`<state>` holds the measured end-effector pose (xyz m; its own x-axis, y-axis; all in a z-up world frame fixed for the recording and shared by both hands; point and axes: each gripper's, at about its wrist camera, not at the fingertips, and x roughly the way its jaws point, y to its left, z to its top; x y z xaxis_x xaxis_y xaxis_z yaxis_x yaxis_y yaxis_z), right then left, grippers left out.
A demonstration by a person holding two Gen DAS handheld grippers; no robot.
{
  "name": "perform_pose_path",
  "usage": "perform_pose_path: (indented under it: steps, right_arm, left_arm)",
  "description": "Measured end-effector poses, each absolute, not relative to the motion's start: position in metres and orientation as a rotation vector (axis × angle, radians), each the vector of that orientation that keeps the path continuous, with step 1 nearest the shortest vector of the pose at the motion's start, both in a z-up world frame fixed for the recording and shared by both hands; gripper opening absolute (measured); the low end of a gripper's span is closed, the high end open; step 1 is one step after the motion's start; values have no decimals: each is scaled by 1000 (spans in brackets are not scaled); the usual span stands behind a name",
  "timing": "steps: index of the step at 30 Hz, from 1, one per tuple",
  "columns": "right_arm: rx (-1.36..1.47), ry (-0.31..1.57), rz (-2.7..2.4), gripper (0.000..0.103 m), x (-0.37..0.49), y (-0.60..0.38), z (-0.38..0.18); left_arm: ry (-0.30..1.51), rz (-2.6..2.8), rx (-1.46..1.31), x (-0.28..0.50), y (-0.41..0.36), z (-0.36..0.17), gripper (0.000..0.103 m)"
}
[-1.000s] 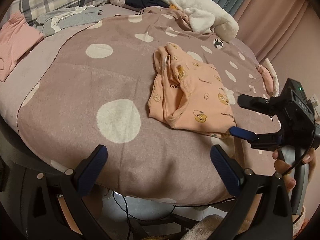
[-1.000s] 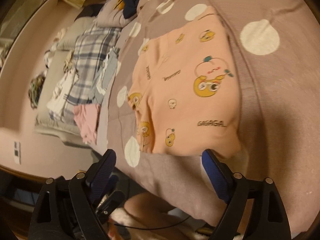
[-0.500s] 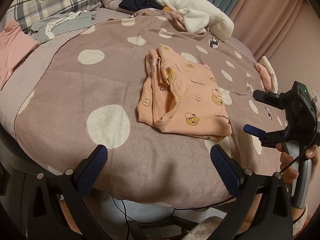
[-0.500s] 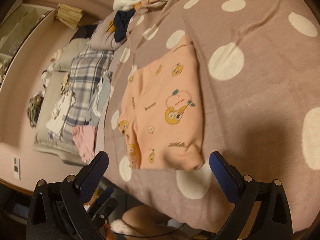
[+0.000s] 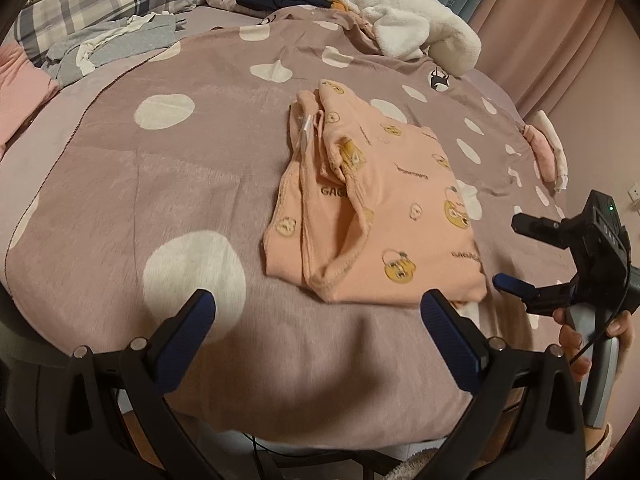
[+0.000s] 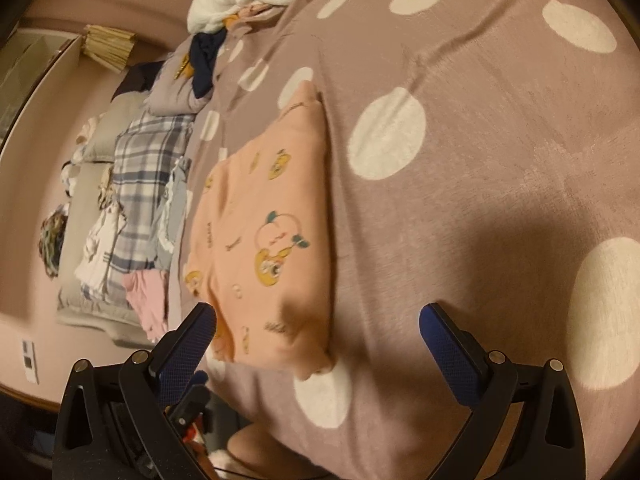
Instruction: Fold small clothes
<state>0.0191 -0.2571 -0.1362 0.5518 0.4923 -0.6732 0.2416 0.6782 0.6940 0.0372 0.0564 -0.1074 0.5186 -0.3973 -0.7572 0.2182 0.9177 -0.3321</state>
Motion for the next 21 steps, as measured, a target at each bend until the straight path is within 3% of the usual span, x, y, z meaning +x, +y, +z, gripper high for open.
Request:
perform_pose_path:
  steps: [21]
  right_arm:
    - [880, 1004, 301, 101, 69, -265, -138]
  left_arm:
    - [1108, -586, -607, 129, 85, -125, 103]
